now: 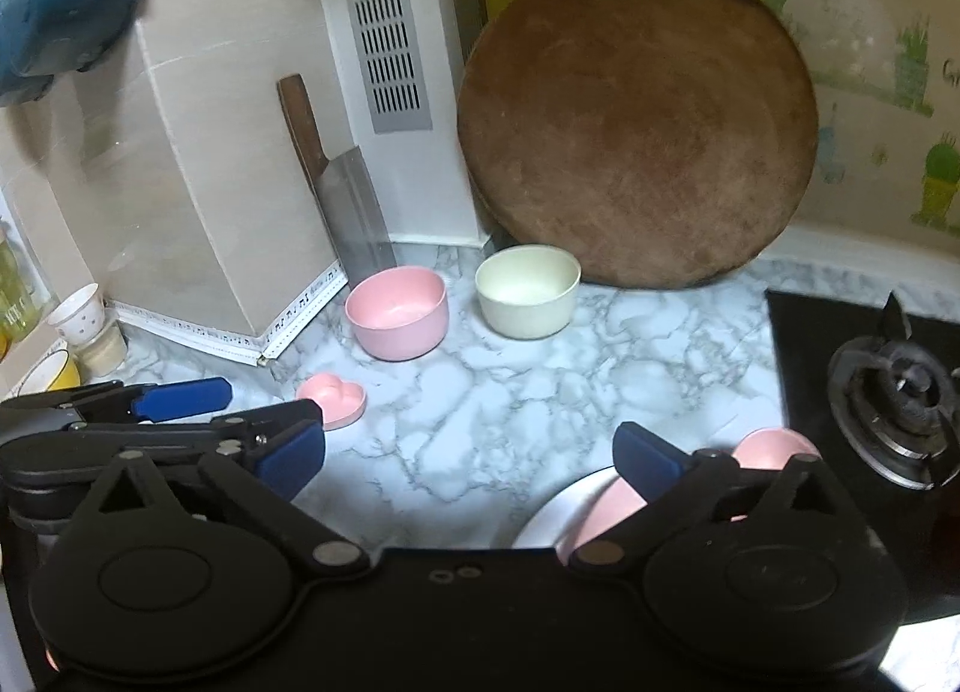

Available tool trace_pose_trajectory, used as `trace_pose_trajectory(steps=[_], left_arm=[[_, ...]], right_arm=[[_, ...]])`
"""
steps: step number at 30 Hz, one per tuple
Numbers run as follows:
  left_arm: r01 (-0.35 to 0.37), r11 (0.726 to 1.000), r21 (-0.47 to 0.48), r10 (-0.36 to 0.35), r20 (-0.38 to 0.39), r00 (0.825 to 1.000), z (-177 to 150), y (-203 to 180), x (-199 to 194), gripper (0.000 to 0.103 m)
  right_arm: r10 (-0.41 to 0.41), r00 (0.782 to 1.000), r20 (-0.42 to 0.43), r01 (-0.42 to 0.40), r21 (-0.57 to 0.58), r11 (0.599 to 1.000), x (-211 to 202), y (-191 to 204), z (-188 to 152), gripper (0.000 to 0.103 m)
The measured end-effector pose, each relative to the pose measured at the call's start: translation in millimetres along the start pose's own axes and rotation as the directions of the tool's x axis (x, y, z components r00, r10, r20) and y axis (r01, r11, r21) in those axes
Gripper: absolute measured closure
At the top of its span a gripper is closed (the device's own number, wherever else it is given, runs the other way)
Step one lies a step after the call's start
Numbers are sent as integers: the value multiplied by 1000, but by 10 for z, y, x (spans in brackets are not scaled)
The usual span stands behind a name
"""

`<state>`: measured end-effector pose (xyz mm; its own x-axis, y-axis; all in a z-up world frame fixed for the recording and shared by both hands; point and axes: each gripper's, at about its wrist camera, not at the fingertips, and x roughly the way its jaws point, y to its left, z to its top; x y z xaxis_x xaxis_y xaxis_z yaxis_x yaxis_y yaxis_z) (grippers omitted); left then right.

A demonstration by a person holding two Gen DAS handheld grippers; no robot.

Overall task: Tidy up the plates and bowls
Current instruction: 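Move both grippers to the cream bowl and close on its rim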

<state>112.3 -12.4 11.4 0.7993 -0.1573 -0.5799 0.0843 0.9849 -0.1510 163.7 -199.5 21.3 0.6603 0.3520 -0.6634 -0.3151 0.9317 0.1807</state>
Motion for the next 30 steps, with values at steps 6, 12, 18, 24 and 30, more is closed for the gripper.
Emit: trace_pose_trajectory(steps=[6,12,18,24,30], left_arm=[[-29,999,-36,27,-53,998,190,194,209,25],[-71,992,-101,60,-108,992,480,408,523,25],[-91,986,-140,68,-159,985,842,485,845,25],[-74,988,-133,45,-211,976,1169,420,1269,25],[-53,989,-139,19,-235,972,1350,376,1743,25]], right_arm=[[-10,999,-54,11,18,1000,259,-49,302,0],[-41,995,-92,48,79,996,571,-209,650,0],[-61,982,-180,87,143,986,971,-379,926,1],[-75,977,-201,116,204,972,1310,-579,1131,6],[-84,971,-222,137,237,962,1626,-771,1235,12]])
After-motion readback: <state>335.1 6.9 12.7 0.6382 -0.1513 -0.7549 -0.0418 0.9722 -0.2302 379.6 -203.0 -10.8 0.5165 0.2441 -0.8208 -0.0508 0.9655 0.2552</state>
